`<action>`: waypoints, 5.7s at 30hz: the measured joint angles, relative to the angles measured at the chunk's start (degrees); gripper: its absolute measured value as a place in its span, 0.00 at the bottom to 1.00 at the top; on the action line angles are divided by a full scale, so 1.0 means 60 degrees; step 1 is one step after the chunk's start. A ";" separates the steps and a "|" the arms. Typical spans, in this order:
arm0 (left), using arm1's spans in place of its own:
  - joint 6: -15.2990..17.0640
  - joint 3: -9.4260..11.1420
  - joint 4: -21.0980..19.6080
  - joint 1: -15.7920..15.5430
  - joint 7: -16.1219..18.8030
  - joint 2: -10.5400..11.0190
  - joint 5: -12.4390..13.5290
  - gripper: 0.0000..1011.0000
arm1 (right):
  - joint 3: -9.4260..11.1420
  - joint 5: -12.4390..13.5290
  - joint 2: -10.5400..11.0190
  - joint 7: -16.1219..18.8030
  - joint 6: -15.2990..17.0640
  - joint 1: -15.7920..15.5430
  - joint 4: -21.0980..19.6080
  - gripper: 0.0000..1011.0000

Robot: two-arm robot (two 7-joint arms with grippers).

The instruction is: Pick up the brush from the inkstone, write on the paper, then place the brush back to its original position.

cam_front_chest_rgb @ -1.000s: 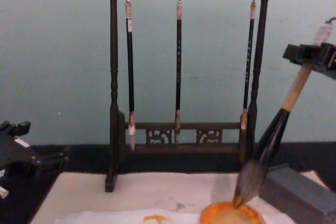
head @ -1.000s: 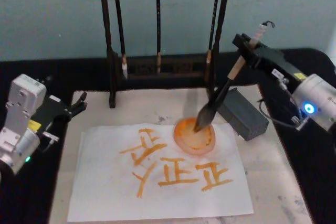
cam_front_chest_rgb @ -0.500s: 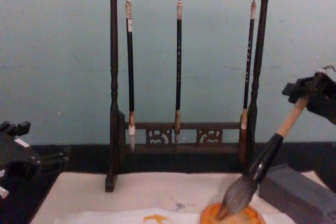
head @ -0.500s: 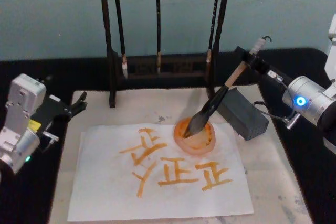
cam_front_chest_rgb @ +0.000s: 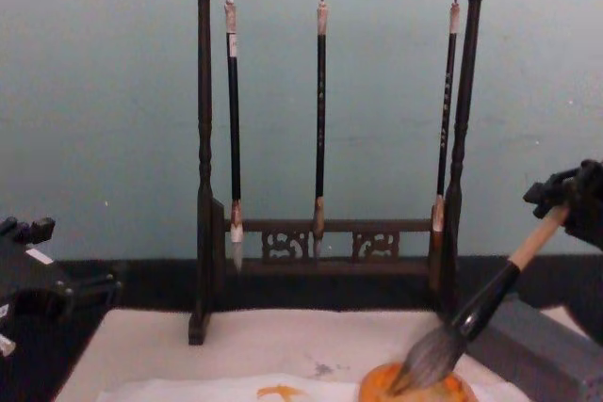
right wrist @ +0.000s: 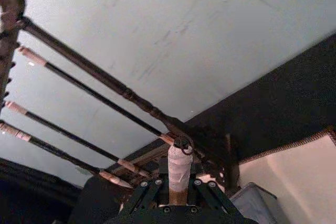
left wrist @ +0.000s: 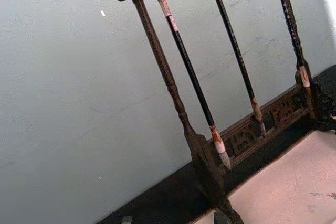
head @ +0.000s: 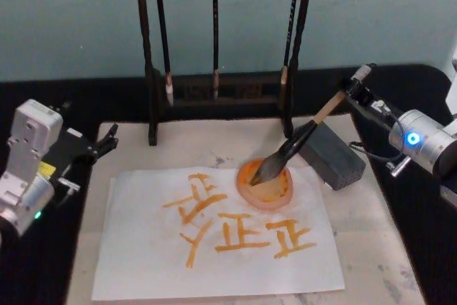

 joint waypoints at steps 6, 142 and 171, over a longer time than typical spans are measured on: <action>0.0000 0.0000 0.0000 0.0000 0.0000 0.0000 0.0001 1.00 | 0.0018 0.0331 -0.0072 -0.0174 -0.0002 0.0092 0.0256 0.17; 0.0000 0.0000 0.0000 -0.0001 0.0000 0.0000 0.0000 1.00 | -0.1201 0.2775 0.1715 -0.0885 -0.0725 -0.0753 -0.0445 0.99; 0.0000 0.0000 0.0000 -0.0001 0.0000 0.0000 0.0000 1.00 | -0.3240 -0.3542 0.3122 0.0461 -0.4116 -0.1370 -0.2147 0.99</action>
